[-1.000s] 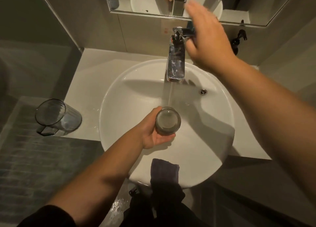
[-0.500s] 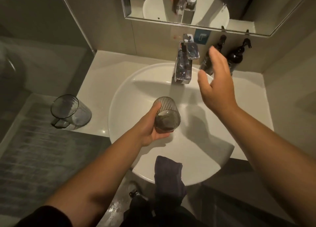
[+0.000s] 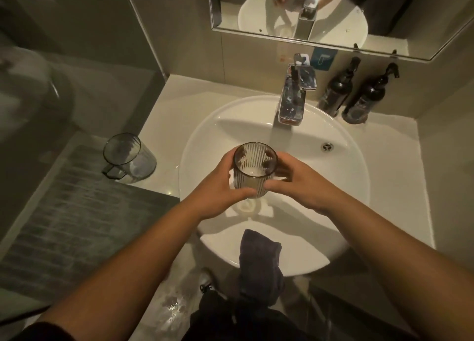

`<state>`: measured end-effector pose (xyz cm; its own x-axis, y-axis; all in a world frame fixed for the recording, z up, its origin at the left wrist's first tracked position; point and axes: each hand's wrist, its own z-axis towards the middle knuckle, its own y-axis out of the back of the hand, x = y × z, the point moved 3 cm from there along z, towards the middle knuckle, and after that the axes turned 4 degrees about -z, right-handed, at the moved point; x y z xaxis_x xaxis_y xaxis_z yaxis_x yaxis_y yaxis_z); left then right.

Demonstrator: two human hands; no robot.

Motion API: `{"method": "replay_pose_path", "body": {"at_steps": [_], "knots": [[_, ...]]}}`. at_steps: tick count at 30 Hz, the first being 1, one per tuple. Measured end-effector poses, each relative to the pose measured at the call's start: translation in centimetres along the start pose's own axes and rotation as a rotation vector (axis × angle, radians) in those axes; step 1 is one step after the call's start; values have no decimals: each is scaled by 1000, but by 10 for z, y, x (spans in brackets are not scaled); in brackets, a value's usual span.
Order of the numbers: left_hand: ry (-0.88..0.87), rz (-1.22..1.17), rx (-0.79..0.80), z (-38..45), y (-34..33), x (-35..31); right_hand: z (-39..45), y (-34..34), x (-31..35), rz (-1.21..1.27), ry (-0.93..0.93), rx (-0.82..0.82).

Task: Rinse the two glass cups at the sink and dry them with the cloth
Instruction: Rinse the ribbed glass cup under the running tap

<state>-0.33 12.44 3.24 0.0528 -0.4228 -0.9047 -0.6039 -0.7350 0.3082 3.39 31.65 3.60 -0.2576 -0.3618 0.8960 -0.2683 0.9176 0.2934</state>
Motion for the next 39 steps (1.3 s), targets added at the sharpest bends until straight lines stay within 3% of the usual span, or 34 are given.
{"method": "replay_pose_path", "body": {"at_steps": [6,19,28,39], "knots": [[-50,220,-151,-19,36,-8,17,-15,37,-239,159,-69],[24,-28,-462,27,152,25,162,-61,117,-413,269,-60],[170,52,-435,78,182,47,236,-71,107,-604,146,-35],[382,242,-406,104,175,65,258,-80,93,-772,30,24]]}}
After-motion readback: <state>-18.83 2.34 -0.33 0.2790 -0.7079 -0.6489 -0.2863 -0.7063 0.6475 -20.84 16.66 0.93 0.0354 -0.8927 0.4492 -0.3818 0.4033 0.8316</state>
